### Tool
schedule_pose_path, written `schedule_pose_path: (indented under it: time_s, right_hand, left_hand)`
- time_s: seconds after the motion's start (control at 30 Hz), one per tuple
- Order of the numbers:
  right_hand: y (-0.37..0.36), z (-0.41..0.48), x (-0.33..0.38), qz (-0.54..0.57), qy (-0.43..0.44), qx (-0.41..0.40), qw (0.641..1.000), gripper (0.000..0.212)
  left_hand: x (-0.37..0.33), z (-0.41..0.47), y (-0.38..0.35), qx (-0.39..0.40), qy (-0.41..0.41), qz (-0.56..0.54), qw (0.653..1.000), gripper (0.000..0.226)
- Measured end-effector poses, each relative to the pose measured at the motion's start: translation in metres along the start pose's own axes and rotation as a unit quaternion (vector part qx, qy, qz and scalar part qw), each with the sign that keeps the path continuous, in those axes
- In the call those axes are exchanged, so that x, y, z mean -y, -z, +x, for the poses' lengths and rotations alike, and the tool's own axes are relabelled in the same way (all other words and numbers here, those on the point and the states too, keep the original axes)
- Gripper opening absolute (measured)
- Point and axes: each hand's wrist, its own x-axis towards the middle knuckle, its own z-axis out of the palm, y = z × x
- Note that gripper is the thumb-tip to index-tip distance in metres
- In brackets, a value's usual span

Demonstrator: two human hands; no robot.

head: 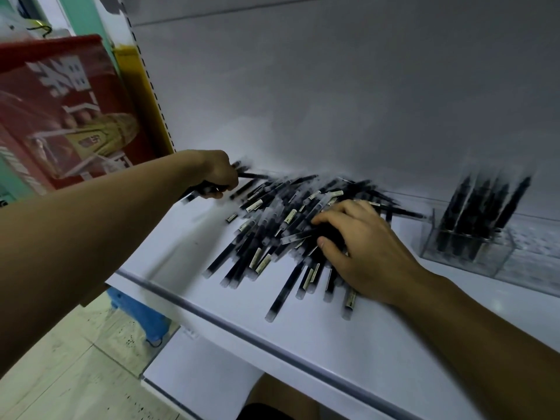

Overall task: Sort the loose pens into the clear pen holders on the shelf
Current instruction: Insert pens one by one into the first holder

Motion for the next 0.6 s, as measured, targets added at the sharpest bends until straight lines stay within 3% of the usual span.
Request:
schedule_pose_path:
  time_s: [0.13, 0.6]
  right_hand:
    - [0.000, 0.001, 0.000, 0.001, 0.000, 0.000, 1.000, 0.034]
    - [-0.006, 0.002, -0.004, 0.003, 0.005, -0.007, 1.000, 0.032]
  left_hand:
    - [-0.003, 0.007, -0.007, 0.053, 0.012, 0.064, 0.997, 0.027]
    - [-0.031, 0.025, -0.011, 0.051, 0.025, 0.041, 0.998, 0.035]
